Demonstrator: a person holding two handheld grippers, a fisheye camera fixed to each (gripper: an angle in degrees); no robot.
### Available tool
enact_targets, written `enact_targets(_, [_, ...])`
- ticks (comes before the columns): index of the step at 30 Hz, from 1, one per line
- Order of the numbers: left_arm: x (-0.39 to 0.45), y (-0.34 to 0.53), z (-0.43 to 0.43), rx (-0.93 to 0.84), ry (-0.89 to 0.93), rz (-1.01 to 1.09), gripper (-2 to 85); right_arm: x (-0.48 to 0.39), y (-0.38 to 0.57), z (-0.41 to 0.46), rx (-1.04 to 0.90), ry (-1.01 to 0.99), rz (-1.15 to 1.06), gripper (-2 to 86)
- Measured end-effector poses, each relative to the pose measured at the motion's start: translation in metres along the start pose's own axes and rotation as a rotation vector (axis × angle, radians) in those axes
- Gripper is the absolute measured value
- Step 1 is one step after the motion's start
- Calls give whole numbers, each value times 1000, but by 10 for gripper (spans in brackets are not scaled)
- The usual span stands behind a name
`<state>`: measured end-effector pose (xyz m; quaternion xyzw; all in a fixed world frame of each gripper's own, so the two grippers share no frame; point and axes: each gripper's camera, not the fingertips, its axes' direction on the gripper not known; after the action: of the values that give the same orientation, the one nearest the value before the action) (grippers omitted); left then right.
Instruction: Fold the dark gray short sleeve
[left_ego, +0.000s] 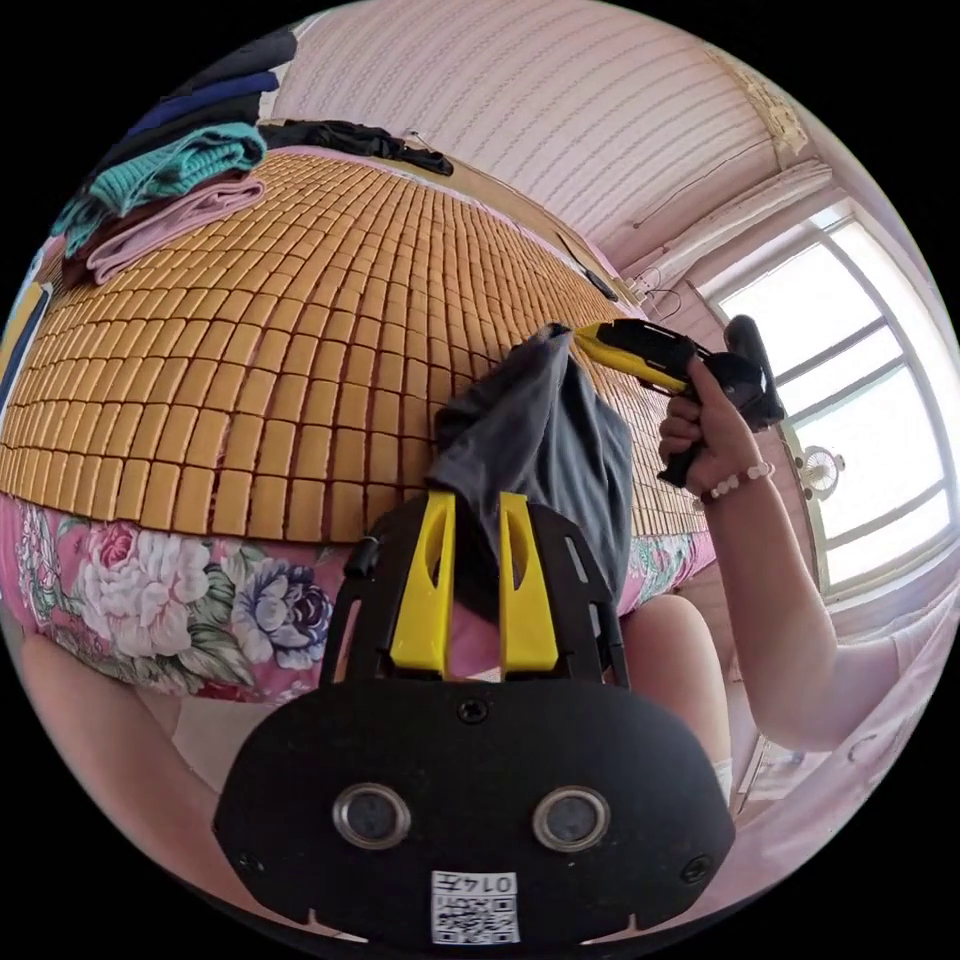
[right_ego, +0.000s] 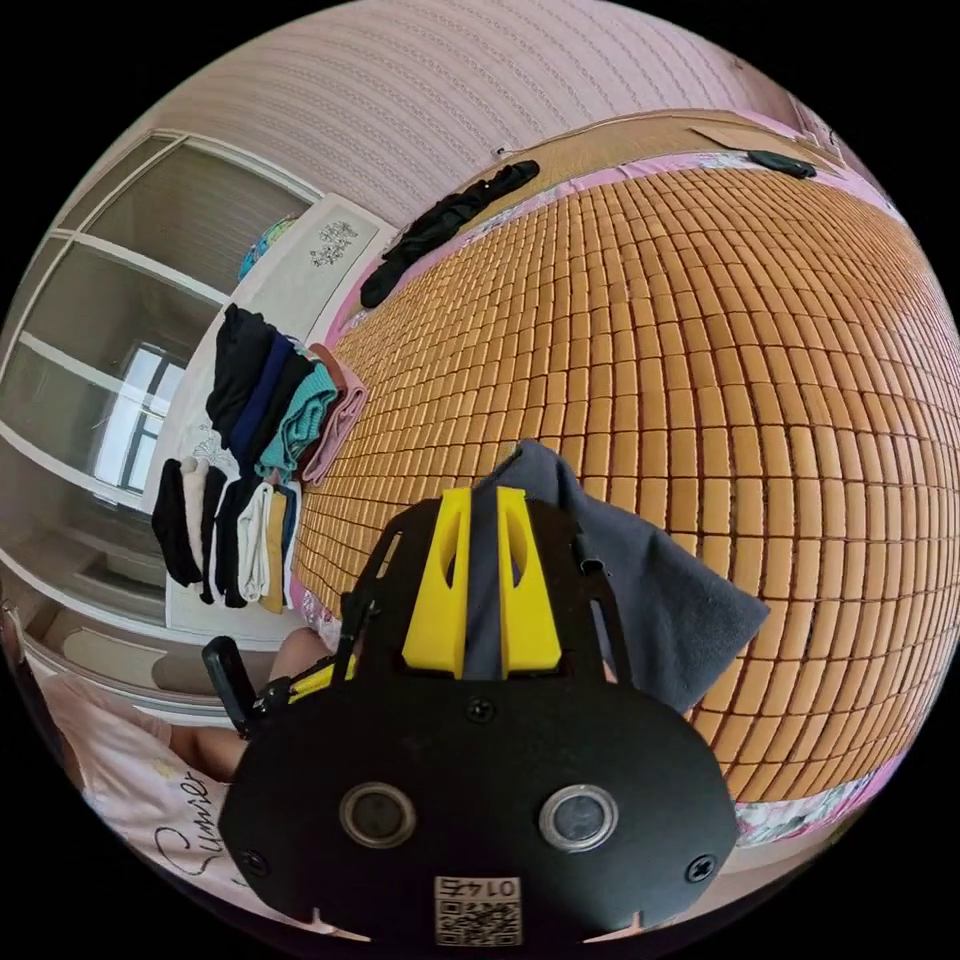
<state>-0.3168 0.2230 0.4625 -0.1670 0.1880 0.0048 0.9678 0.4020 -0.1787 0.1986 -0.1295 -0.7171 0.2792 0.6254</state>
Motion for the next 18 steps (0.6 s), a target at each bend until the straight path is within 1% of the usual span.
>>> enact_targets(3, [-5,11,-14,-23,-39,15,68,-14,-7,13,-17,106,-94,60])
enact_targets(6, [2,24,-24,-15,-47,60,86,-23,-17,43,-110,232,-209,94])
enact_targets(8, [10,32,-25,9,-75,82,108,-28,-19,78,-207,322,-295,122])
enact_targets(11, [15,41,-21,15,-48,66,123,-34,-11,120,-288,318,-366,126])
enact_targets(13, [18,46,-22,43,-52,57,118,-39,-2,140,-303,312,-401,113])
enact_targets(15, [27,52,-22,74,-105,69,89,-44,7,154,-294,276,-425,94])
enact_targets(17, [32,58,-21,78,-127,79,48,-42,14,164,-262,242,-400,80])
enact_targets(18, [36,62,-20,70,-82,110,24,-41,15,166,-260,225,-388,76])
